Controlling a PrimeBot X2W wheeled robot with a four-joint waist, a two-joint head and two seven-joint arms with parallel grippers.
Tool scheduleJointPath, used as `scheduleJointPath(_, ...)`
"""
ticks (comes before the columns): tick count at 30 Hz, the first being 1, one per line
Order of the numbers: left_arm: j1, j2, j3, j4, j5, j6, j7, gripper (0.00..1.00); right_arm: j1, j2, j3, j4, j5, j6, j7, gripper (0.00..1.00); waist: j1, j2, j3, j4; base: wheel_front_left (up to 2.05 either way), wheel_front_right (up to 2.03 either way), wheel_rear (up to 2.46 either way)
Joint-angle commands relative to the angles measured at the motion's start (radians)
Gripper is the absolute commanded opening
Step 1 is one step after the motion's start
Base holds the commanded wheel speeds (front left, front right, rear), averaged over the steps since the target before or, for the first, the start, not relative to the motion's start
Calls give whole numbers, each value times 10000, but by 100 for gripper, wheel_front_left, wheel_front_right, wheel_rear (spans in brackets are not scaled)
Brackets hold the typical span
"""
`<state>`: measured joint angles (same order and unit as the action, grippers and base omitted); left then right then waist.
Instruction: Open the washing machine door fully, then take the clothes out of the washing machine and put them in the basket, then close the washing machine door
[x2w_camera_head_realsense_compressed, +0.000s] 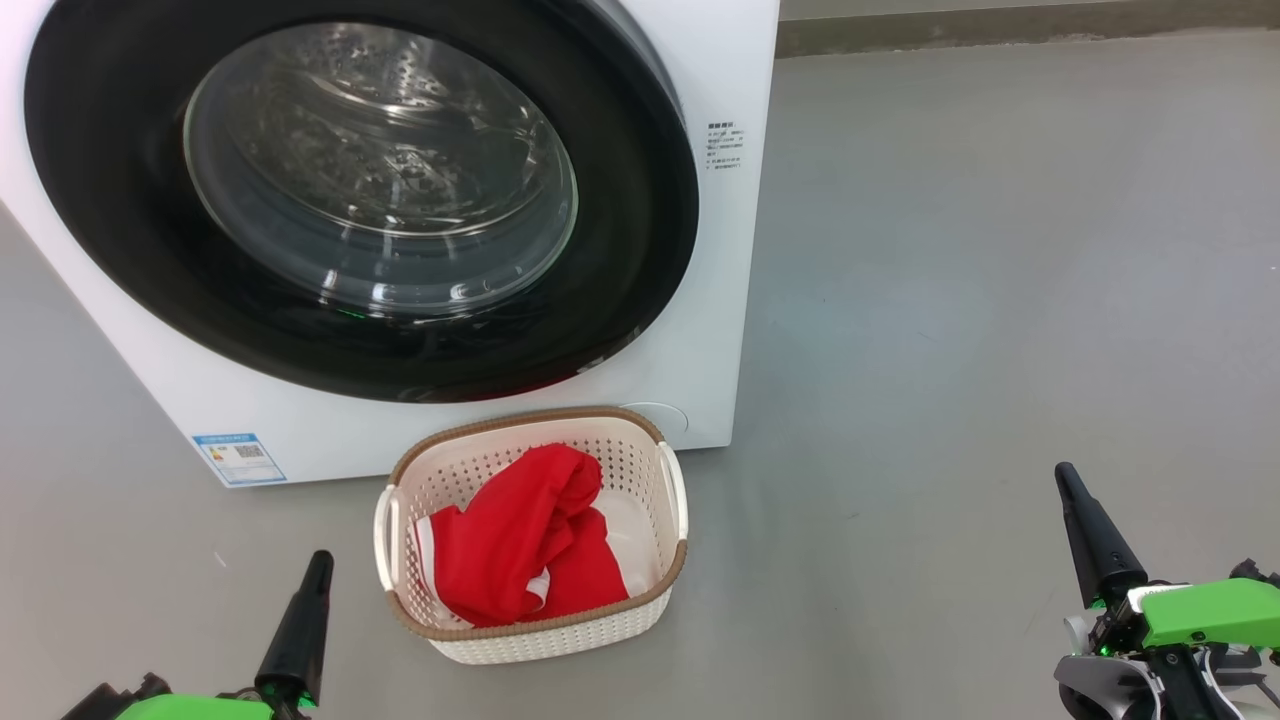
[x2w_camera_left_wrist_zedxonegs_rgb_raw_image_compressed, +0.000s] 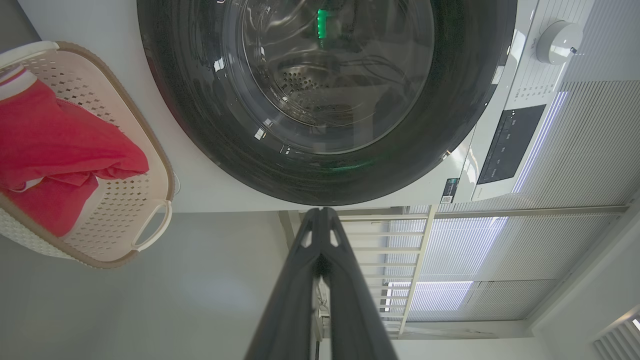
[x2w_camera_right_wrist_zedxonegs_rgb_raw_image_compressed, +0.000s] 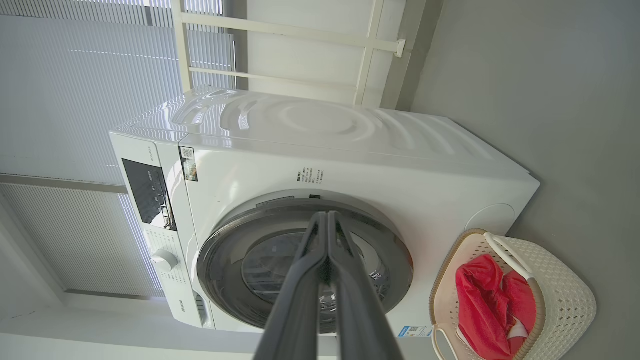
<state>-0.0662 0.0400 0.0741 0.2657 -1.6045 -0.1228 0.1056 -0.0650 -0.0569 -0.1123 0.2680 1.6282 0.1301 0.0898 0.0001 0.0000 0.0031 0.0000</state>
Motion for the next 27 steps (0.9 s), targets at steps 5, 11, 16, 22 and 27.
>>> scheduleJointPath(5,-415,132,365,-205,-67,-79,51,0,-411,-80,185,-243,-31,6,73,0,0,0,0,0,0,0,0)
scheduleJointPath(11,-416,129,369,-205,-64,-79,54,0,-412,-69,169,-242,-44,6,86,0,0,0,0,0,0,0,0)
scheduleJointPath(16,-416,127,372,-205,-62,-79,56,0,-413,-60,156,-241,-54,6,96,0,0,0,0,0,0,0,0)
scheduleJointPath(22,-416,125,375,-205,-59,-79,59,0,-415,-50,142,-240,-66,6,107,0,0,0,0,0,0,0,0)
scheduleJointPath(27,-417,123,378,-205,-57,-79,61,0,-416,-43,131,-240,-75,6,116,0,0,0,0,0,0,0,0)
